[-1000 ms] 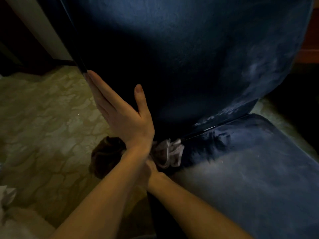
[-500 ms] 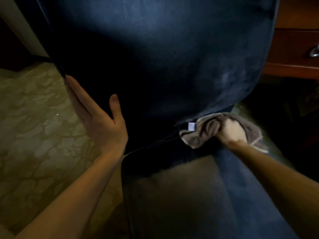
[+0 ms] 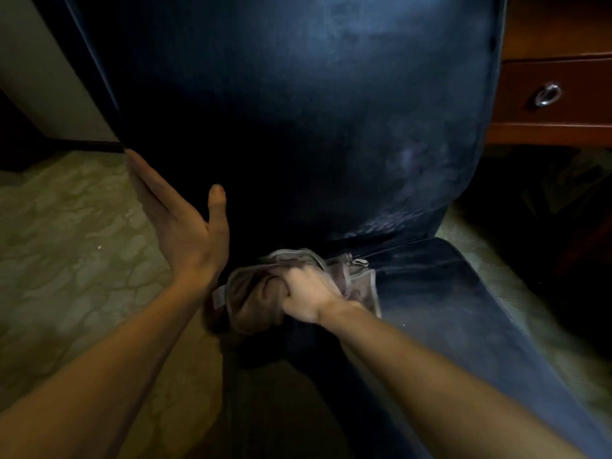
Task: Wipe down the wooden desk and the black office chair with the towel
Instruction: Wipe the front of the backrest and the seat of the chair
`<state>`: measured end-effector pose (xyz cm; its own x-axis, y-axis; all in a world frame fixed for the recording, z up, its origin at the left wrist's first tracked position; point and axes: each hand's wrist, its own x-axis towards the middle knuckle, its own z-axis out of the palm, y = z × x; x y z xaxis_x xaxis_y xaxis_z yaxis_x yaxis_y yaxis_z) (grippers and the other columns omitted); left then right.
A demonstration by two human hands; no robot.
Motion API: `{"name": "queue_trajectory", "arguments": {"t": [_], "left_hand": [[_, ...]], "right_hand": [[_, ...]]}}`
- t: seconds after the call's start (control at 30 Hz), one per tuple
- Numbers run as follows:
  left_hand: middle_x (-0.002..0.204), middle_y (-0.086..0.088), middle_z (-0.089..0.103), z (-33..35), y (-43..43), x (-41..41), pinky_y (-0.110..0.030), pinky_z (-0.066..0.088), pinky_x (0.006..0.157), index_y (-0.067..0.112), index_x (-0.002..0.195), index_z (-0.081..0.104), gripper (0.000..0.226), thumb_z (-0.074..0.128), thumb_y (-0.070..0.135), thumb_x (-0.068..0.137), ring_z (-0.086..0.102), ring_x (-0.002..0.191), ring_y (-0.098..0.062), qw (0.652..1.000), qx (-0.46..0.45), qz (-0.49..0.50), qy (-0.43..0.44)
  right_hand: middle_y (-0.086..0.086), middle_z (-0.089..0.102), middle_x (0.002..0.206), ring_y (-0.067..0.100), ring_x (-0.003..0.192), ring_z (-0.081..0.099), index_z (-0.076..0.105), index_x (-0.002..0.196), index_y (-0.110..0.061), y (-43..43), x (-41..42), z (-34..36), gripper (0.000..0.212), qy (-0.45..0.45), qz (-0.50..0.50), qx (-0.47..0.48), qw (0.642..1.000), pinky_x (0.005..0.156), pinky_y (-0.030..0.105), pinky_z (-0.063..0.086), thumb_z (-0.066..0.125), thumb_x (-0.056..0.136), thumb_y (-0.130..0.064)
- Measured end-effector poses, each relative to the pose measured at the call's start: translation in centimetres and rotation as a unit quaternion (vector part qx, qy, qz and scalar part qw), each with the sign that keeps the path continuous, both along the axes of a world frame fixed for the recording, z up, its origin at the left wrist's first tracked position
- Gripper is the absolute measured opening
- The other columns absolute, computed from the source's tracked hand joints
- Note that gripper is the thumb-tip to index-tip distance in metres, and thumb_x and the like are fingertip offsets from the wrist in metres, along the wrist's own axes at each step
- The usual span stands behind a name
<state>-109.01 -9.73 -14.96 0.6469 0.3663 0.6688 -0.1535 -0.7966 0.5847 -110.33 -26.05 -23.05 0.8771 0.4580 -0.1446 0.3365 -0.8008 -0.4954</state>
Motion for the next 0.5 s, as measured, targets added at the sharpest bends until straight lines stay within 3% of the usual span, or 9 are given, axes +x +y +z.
{"name": "queue_trajectory", "arguments": {"t": [0.07, 0.17, 0.2, 0.33, 0.4, 0.5], "left_hand": [[0.171, -0.015, -0.008, 0.2, 0.0, 0.7, -0.023, 0.004, 0.124, 0.009, 0.162, -0.010, 0.096, 0.053, 0.048, 0.100, -0.001, 0.158, -0.026, 1.000, -0.008, -0.021, 0.017], [0.171, -0.013, -0.004, 0.6, -0.9, 2.1, -0.046, 0.020, 0.125, 0.018, 0.162, -0.014, 0.096, 0.049, 0.056, 0.101, 0.006, 0.158, -0.029, 0.997, -0.019, -0.063, 0.049], [0.171, -0.012, -0.003, 0.7, -1.5, 2.6, -0.046, 0.022, 0.123, 0.020, 0.162, -0.015, 0.095, 0.048, 0.058, 0.101, 0.008, 0.157, -0.030, 0.995, -0.025, -0.073, 0.057], [0.170, -0.012, 0.002, 0.5, -3.9, 3.9, -0.025, 0.016, 0.112, 0.018, 0.163, -0.011, 0.091, 0.049, 0.048, 0.102, 0.013, 0.155, -0.028, 0.996, -0.051, -0.066, 0.033], [0.169, -0.015, 0.006, 0.4, -4.3, 4.1, -0.022, 0.014, 0.113, 0.015, 0.163, -0.008, 0.090, 0.049, 0.047, 0.101, 0.017, 0.153, -0.029, 0.996, -0.057, -0.062, 0.020], [0.164, -0.025, 0.014, 0.4, -4.0, 3.8, -0.041, 0.024, 0.120, 0.013, 0.163, -0.008, 0.093, 0.048, 0.051, 0.099, 0.023, 0.151, -0.037, 0.995, -0.062, -0.073, 0.025]], "right_hand": [[0.015, 0.067, 0.128, 0.034, 0.120, 0.062, 0.065, 0.130, -0.018, -0.1, 0.7, -0.5, 0.045, 0.015, -0.030, -0.074, 0.997, 0.100, 0.039, 0.049, 0.056, 0.089, -0.034], [0.017, 0.065, 0.132, 0.035, 0.122, 0.061, 0.067, 0.125, -0.011, -4.7, 2.6, -1.4, 0.047, 0.032, -0.123, -0.105, 0.986, 0.100, 0.041, 0.048, 0.053, 0.093, -0.042], [0.018, 0.065, 0.132, 0.035, 0.121, 0.062, 0.067, 0.124, -0.010, -6.9, 3.1, -1.4, 0.047, 0.037, -0.149, -0.113, 0.982, 0.099, 0.040, 0.049, 0.053, 0.092, -0.042], [0.017, 0.071, 0.119, 0.035, 0.110, 0.067, 0.071, 0.110, -0.012, -15.3, 3.3, -1.7, 0.045, 0.012, -0.216, -0.151, 0.965, 0.091, 0.038, 0.054, 0.053, 0.087, -0.046], [0.016, 0.073, 0.112, 0.035, 0.104, 0.069, 0.073, 0.102, -0.012, -18.4, 2.7, -1.9, 0.046, -0.016, -0.237, -0.150, 0.960, 0.085, 0.038, 0.054, 0.052, 0.085, -0.050], [0.015, 0.073, 0.109, 0.034, 0.103, 0.070, 0.073, 0.101, -0.014, -21.9, 1.7, -1.8, 0.048, -0.040, -0.271, -0.166, 0.947, 0.085, 0.037, 0.054, 0.053, 0.088, -0.056]]}}
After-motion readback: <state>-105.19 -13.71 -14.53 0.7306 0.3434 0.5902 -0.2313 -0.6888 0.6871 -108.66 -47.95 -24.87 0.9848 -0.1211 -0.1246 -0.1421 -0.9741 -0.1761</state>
